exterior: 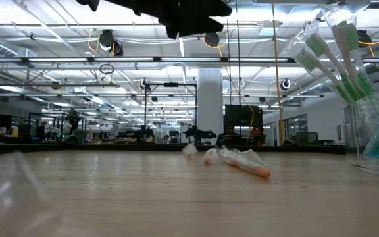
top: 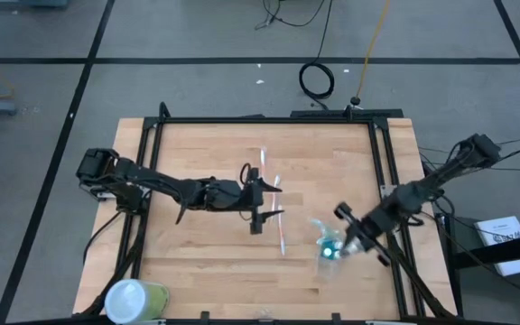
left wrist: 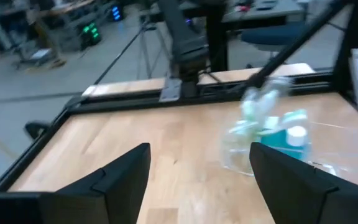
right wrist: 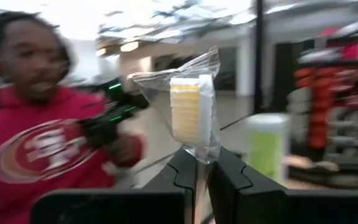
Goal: Pick & Place toothbrushing station
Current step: Put the orange toothbrush into the bottom section of the transparent organizer
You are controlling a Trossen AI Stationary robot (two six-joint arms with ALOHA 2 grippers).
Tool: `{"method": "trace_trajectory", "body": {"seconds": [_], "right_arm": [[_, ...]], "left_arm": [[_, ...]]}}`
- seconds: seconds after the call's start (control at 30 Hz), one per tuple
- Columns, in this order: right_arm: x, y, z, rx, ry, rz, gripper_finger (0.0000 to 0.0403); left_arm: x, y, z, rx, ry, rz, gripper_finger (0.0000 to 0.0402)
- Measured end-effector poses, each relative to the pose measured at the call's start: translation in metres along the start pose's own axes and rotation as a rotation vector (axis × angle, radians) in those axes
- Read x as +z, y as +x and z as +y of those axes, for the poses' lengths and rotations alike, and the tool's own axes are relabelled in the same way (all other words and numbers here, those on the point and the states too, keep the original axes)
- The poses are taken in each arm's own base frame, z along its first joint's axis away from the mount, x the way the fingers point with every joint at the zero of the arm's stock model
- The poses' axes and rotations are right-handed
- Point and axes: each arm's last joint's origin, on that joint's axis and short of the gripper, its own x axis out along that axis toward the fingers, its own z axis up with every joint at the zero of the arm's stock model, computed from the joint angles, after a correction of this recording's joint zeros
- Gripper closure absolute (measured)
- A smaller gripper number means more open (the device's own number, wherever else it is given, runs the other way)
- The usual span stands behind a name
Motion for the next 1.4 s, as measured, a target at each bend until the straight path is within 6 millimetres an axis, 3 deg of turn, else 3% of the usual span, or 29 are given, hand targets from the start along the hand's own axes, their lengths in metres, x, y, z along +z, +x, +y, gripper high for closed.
{"method": "trace_trajectory", "body": {"seconds": [0.13,0.3,0.5,0.8,1.4], "right_arm": [[-0.008,0.0,0.025,0.046,0.004,0.082,0.0393],[-0.029,0.002,0.041,-0.082,-0.049,0.241,0.0393],[-0.055,0.012,0.043,-0.22,-0.079,0.368,0.0393],[-0.077,0.02,0.043,-0.236,-0.046,0.46,0.0388],[-0.078,0.019,0.045,-0.251,0.073,0.458,0.0229]], "left_arm": [[-0.006,0.001,0.006,0.02,-0.051,0.052,0.0115],[-0.008,0.002,0.01,0.03,-0.095,0.077,0.012],[-0.008,0.002,0.01,0.029,-0.098,0.078,0.013],[-0.009,0.002,0.01,0.029,-0.116,0.083,0.0127],[-0.011,0.002,0.009,0.028,-0.115,0.101,0.0123]]}}
